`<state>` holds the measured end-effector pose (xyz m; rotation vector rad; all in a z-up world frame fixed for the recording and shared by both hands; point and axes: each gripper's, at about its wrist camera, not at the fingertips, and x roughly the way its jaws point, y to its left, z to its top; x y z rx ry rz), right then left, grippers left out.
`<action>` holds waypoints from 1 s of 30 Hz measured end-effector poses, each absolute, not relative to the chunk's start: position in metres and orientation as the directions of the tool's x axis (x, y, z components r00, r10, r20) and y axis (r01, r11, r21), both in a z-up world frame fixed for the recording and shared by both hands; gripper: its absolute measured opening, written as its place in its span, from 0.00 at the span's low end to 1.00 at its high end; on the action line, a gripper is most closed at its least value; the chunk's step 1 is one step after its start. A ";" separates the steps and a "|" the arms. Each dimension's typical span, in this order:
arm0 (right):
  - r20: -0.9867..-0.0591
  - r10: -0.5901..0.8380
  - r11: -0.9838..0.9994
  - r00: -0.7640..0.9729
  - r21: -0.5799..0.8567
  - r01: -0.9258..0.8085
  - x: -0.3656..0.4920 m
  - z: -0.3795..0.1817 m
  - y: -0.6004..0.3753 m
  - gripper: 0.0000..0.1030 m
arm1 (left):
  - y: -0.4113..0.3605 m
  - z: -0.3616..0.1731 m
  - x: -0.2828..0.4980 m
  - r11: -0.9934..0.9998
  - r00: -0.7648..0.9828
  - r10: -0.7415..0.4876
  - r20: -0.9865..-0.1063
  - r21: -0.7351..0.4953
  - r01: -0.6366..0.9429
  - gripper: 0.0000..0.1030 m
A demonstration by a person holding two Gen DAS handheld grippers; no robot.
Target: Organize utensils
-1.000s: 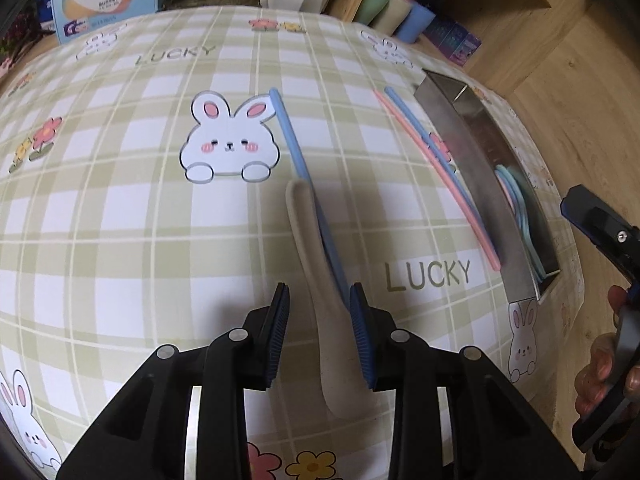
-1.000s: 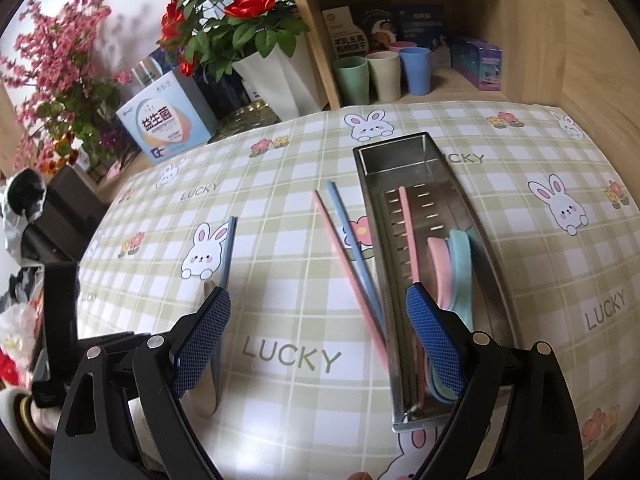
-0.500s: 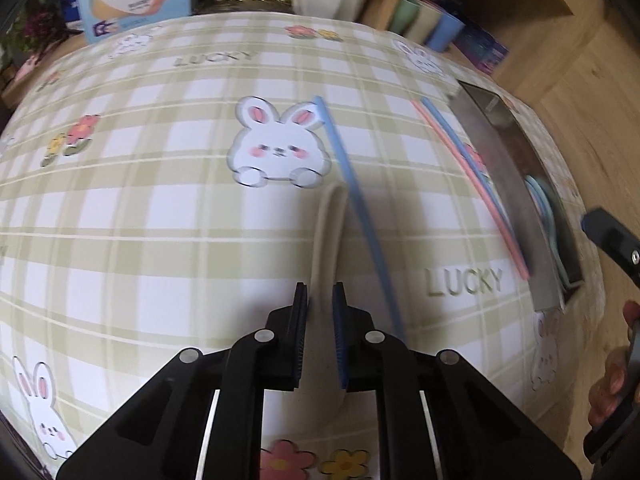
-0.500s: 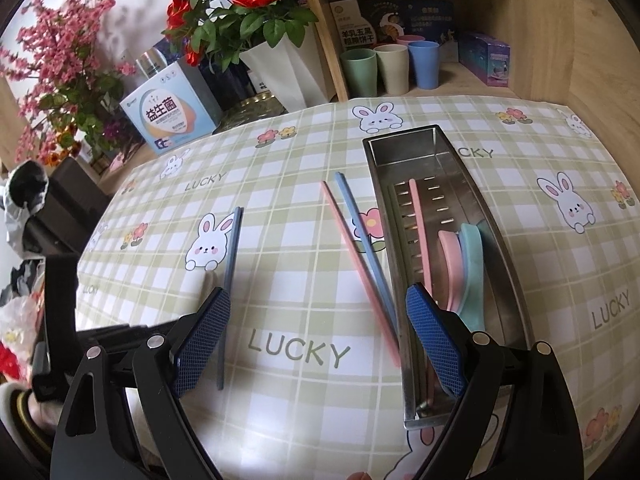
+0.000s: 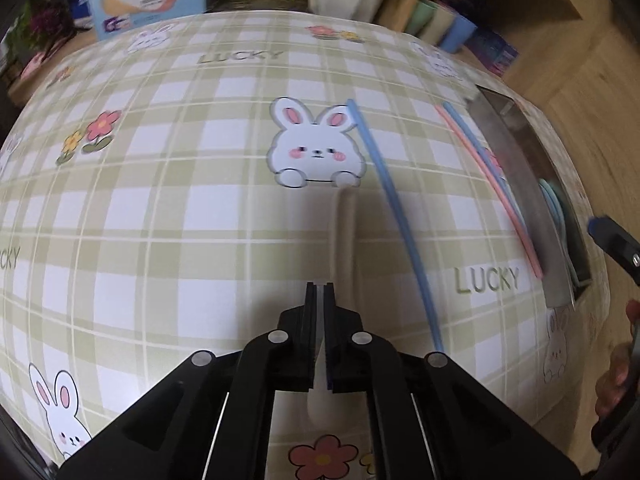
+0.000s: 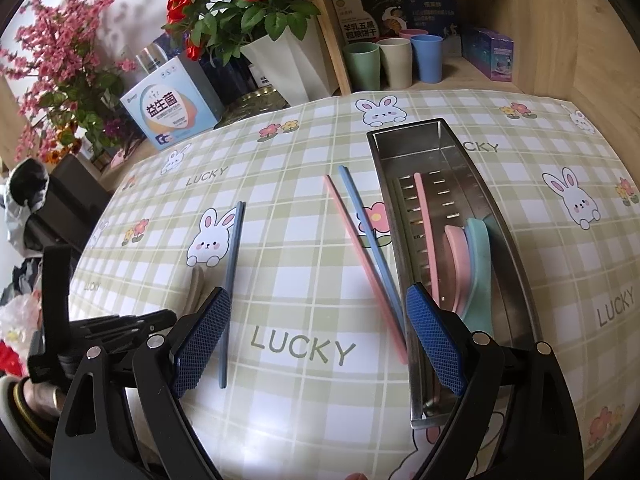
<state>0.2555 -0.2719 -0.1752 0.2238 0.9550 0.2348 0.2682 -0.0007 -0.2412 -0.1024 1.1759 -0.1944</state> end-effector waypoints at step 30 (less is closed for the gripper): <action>-0.777 0.308 0.946 0.549 0.313 -0.087 0.256 -0.180 -0.276 0.84 | -0.018 -0.233 0.267 0.987 0.369 -0.136 -0.919 -0.094 0.128 0.05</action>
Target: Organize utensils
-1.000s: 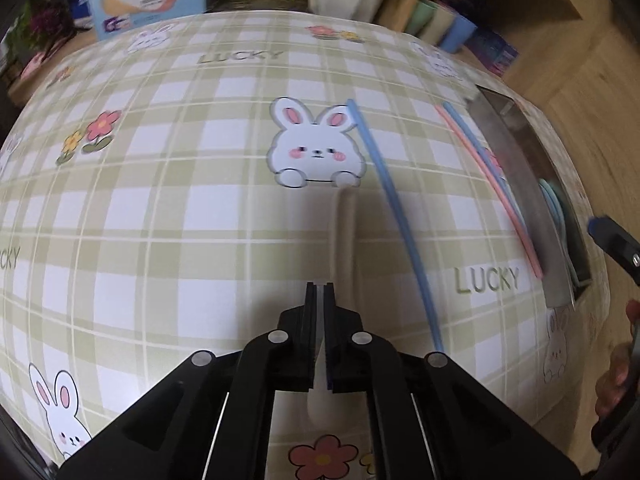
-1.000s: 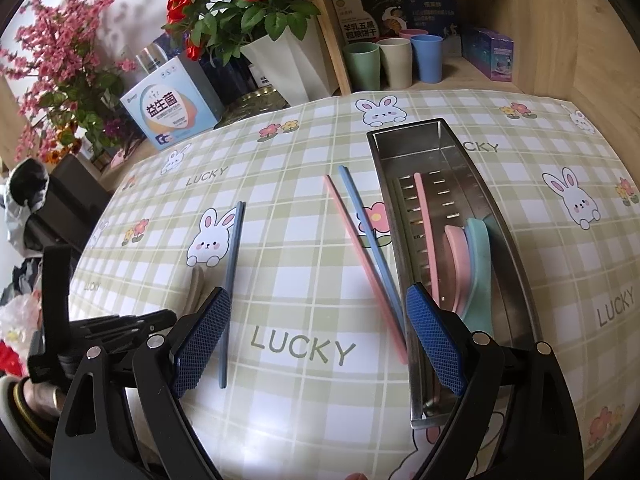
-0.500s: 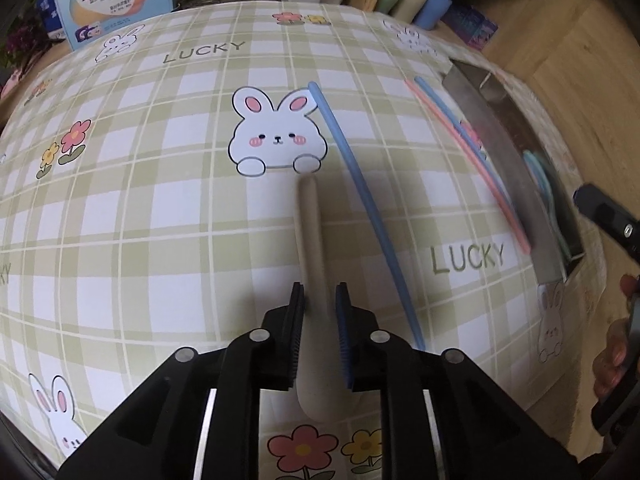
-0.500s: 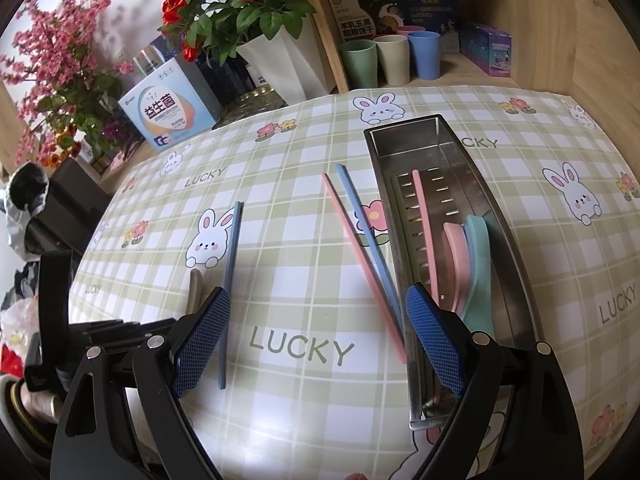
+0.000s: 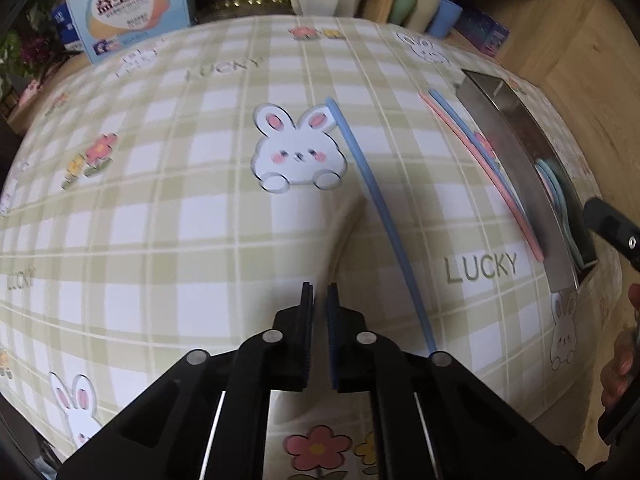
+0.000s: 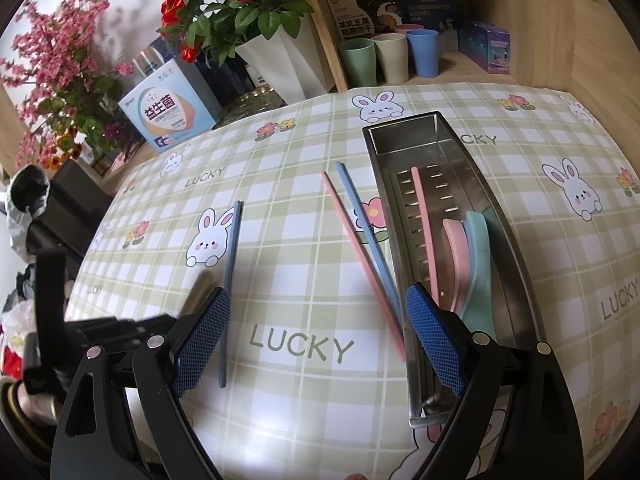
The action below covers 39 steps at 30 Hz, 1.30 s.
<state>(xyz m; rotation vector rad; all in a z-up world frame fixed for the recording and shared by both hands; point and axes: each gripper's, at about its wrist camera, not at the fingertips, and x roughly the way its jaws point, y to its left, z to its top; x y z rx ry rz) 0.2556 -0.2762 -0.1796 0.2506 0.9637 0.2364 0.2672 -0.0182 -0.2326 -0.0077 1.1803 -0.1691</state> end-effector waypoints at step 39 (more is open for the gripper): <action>-0.780 0.309 0.943 0.544 0.324 -0.071 0.252 -0.182 -0.278 0.84 | -0.041 -0.235 0.262 0.942 0.291 -0.288 -0.912 -0.215 0.260 0.22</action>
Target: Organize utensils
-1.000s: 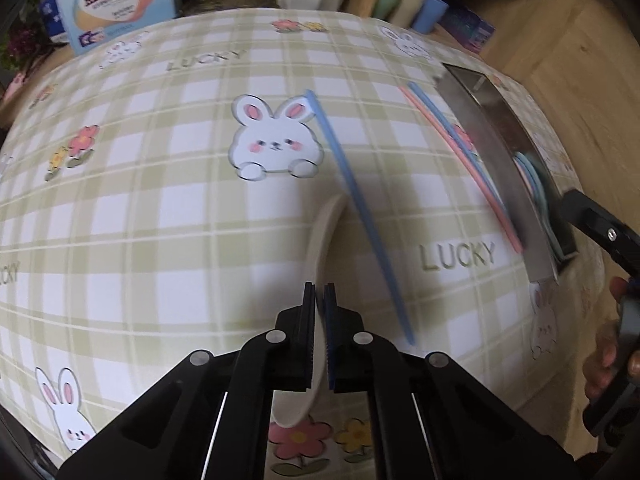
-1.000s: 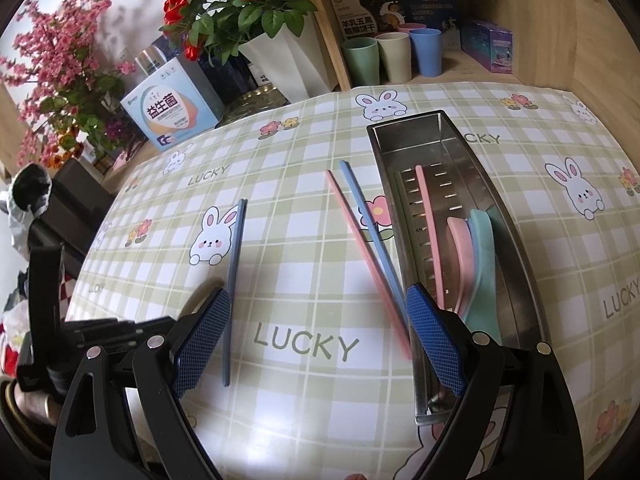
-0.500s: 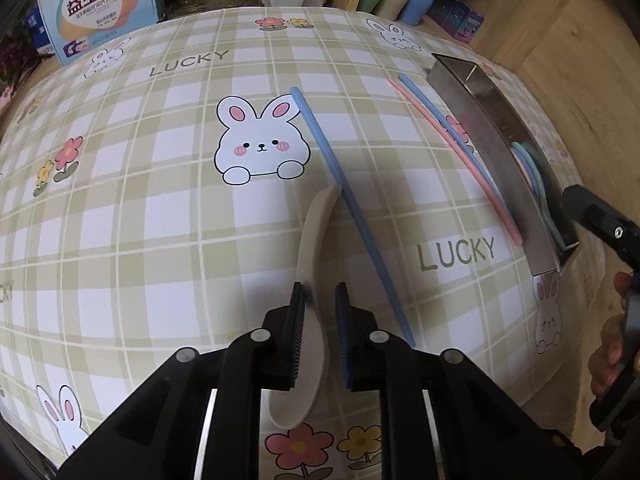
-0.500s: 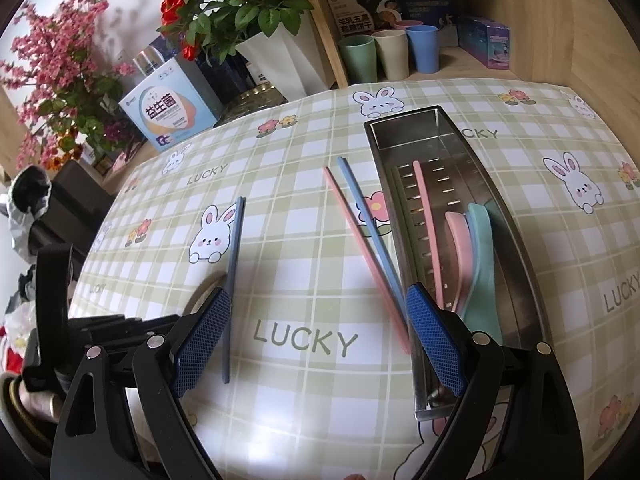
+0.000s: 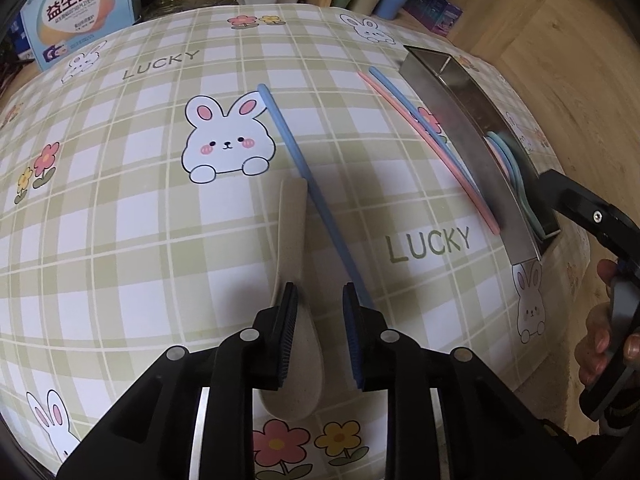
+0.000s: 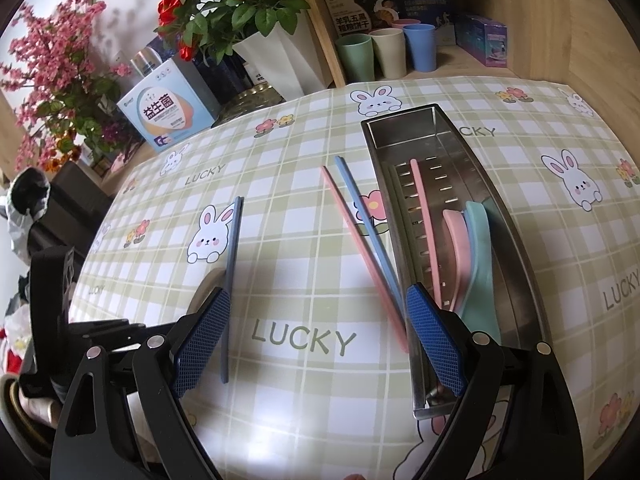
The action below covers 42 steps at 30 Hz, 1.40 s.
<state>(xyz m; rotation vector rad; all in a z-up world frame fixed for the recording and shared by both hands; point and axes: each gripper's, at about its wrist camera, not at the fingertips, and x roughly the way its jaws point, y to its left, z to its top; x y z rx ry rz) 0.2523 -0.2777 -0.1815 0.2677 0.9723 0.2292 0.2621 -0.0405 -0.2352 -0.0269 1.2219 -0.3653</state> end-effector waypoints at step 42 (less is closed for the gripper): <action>-0.843 0.317 0.946 0.434 0.248 -0.209 0.278 -0.214 -0.209 0.66 | 0.025 -0.221 0.269 0.979 0.452 -0.205 -0.868 -0.184 0.091 0.13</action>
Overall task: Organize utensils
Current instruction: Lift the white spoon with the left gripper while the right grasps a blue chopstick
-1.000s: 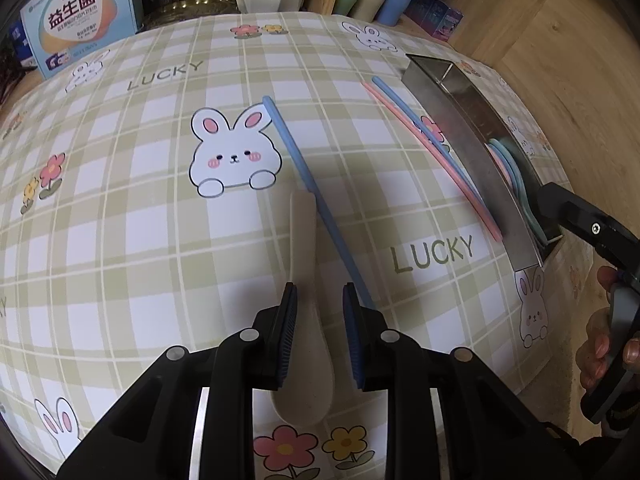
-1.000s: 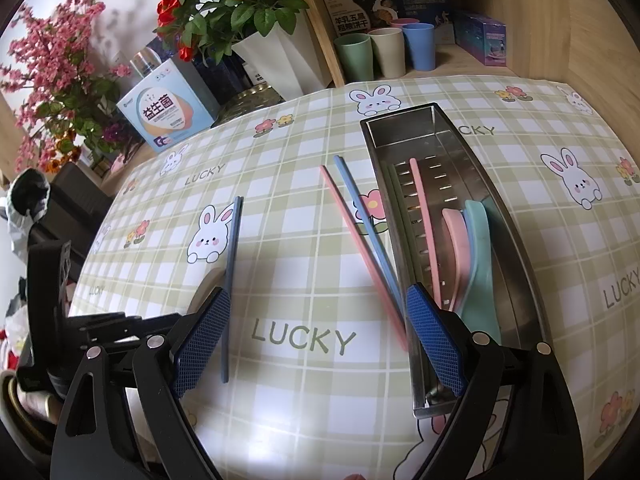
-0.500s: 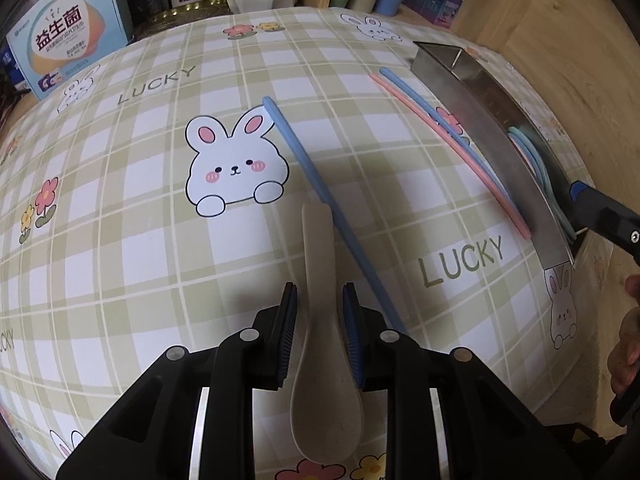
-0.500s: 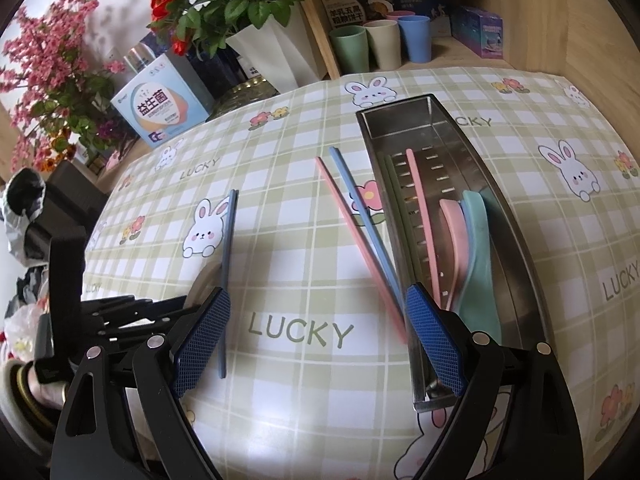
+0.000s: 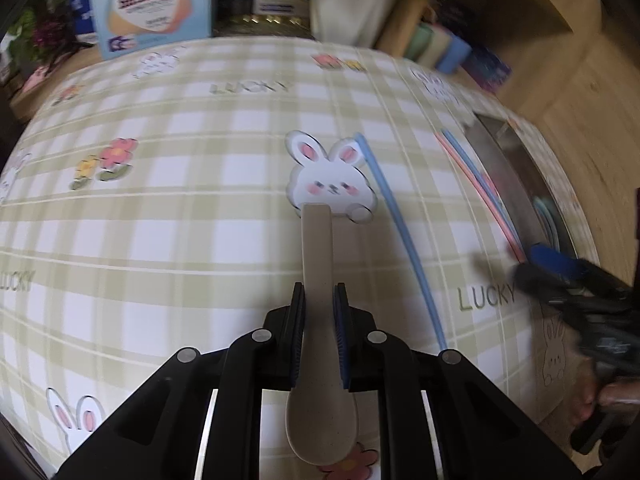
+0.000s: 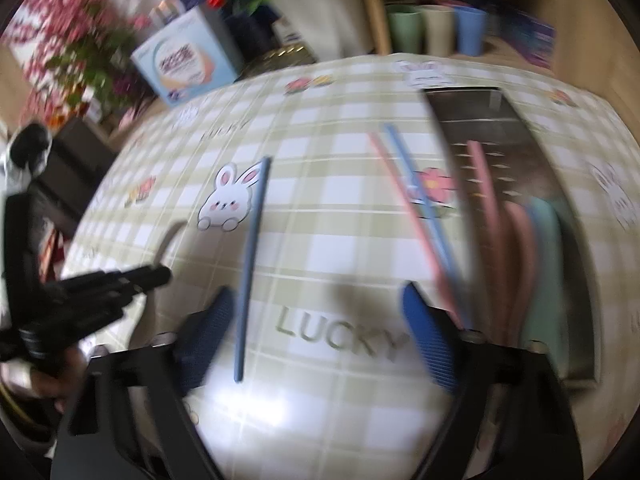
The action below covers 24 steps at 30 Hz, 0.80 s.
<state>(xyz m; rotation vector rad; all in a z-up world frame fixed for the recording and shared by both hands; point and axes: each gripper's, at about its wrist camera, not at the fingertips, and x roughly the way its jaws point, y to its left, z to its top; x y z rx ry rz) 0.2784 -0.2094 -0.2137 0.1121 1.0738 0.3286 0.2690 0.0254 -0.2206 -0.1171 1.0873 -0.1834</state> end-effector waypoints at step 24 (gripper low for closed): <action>-0.848 0.249 0.956 0.468 0.137 -0.260 0.310 -0.249 -0.140 0.06 | 0.080 -0.216 0.256 0.953 0.541 -0.208 -0.815 -0.293 -0.074 0.14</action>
